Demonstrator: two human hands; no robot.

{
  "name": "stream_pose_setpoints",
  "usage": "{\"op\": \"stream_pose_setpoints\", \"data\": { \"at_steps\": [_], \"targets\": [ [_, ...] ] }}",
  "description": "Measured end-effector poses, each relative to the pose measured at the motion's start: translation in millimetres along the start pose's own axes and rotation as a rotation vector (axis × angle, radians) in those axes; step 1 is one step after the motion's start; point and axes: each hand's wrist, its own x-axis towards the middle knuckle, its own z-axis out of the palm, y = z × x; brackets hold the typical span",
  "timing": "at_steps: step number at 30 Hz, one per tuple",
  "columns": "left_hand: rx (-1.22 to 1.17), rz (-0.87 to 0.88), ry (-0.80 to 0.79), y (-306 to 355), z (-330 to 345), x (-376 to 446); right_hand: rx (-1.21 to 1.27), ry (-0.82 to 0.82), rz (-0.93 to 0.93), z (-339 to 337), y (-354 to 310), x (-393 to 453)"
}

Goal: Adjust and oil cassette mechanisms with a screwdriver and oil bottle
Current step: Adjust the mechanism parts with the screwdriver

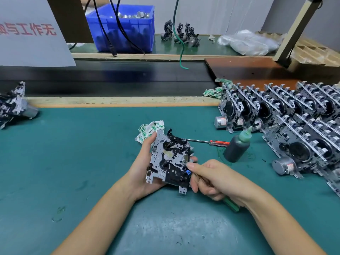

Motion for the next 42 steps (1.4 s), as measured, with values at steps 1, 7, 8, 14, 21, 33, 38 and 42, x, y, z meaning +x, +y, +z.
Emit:
{"op": "stream_pose_setpoints", "data": {
  "at_steps": [1, 7, 8, 14, 21, 33, 38, 42],
  "targets": [
    [0.016, 0.001, 0.009, 0, 0, 0, -0.018, 0.002, -0.007, 0, 1, 1],
    [0.057, 0.002, 0.038, -1, 1, 1, -0.154, 0.037, -0.023, -1, 7, 1],
    [0.050, 0.002, 0.040, -2, 2, 2, -0.153, 0.026, -0.022, -2, 7, 0],
    [0.000, -0.008, 0.042, 1, 1, 0, -0.067, 0.009, -0.026, -2, 6, 2],
    [0.011, -0.039, 0.047, 2, 0, 1, -0.147, 0.026, -0.023, -2, 3, 1],
    [0.031, -0.006, 0.081, 1, 2, 3, -0.213, 0.070, -0.029, 0, 1, 2],
    [0.023, 0.006, 0.074, 0, 2, 3, -0.287, 0.067, -0.019, -2, -1, 2],
    [0.031, 0.013, 0.071, 0, 3, 4, -0.321, 0.047, 0.004, -4, -3, 0]
  ]
}}
